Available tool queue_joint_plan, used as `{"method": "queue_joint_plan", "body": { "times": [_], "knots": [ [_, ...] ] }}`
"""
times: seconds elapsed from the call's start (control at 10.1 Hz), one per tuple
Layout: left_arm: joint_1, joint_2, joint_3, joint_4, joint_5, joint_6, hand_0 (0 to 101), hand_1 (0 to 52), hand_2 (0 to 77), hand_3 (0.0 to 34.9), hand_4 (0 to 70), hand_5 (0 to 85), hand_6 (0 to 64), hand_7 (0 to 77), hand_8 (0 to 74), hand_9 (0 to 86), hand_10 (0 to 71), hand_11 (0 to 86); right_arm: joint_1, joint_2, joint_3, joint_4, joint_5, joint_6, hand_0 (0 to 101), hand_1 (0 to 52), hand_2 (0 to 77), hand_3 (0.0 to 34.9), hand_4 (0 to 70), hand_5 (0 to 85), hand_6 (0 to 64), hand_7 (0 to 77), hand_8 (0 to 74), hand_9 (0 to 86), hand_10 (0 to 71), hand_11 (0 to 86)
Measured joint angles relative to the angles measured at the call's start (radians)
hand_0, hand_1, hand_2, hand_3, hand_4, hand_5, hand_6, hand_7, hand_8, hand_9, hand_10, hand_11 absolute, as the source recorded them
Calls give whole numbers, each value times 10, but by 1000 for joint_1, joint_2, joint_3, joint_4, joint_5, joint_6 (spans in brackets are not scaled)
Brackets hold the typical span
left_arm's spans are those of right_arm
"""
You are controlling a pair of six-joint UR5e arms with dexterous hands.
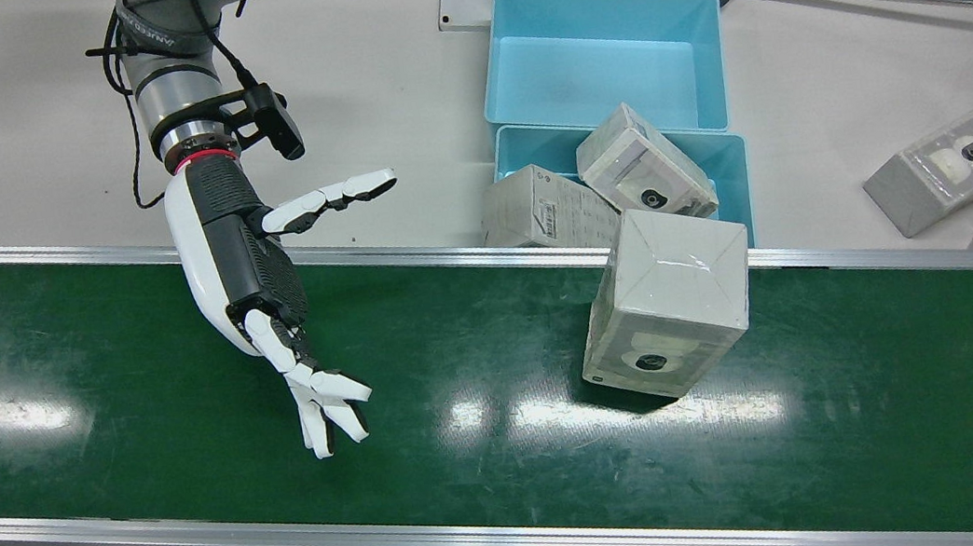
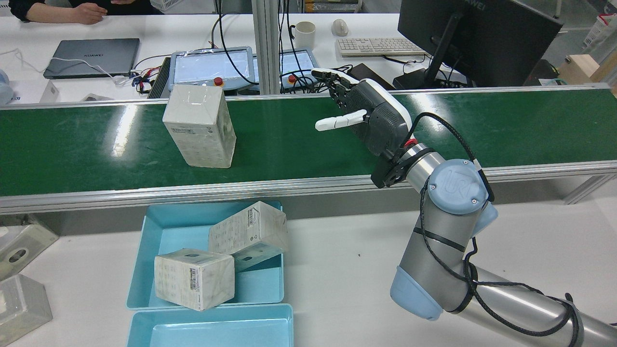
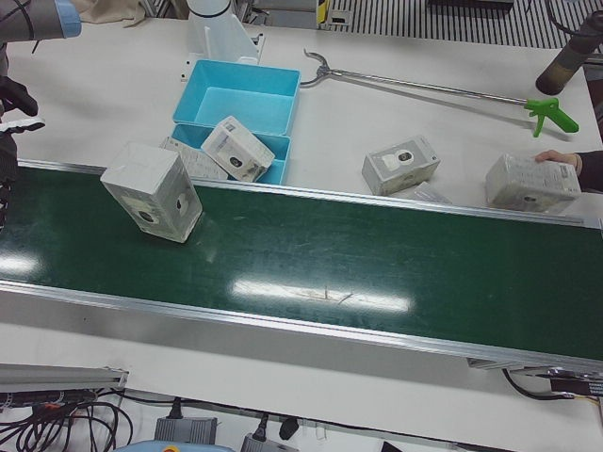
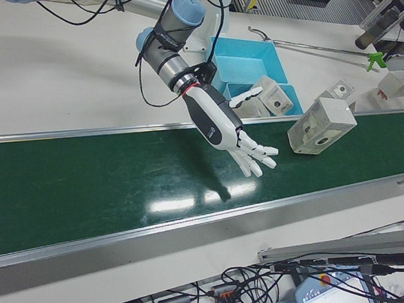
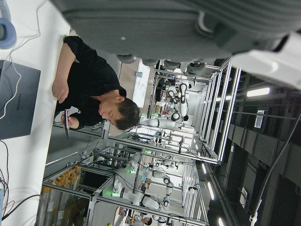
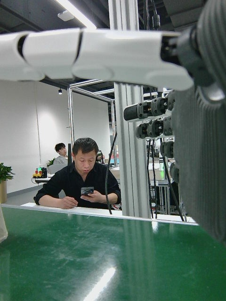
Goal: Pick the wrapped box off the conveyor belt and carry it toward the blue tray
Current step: 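Open the right hand fingers as the wrapped white box arrives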
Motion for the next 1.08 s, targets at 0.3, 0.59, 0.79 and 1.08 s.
{"method": "queue_joint_plan", "body": {
  "times": [0.3, 0.59, 0.79, 1.08],
  "knots": [
    [0, 0, 0, 0, 0, 0, 0, 0, 5, 0, 0, 11, 5, 5, 5, 5, 5, 5, -11, 1, -33, 0, 0, -6, 475, 147, 104, 0, 87, 229, 38, 38, 11, 38, 0, 5],
    [0, 0, 0, 0, 0, 0, 0, 0, 5, 0, 0, 11, 5, 0, 5, 0, 5, 5, -16, 2, -46, 0, 0, -6, 474, 147, 104, 0, 104, 229, 38, 38, 5, 38, 0, 5],
    [0, 0, 0, 0, 0, 0, 0, 0, 5, 0, 0, 11, 5, 5, 5, 0, 0, 5, -17, 3, -47, 1, 0, -6, 476, 147, 104, 0, 93, 224, 38, 38, 11, 38, 0, 5],
    [0, 0, 0, 0, 0, 0, 0, 0, 5, 0, 0, 11, 5, 0, 5, 0, 5, 5, -17, 3, -48, 0, 0, -7, 476, 147, 104, 0, 104, 218, 38, 38, 11, 38, 0, 5]
  ]
}}
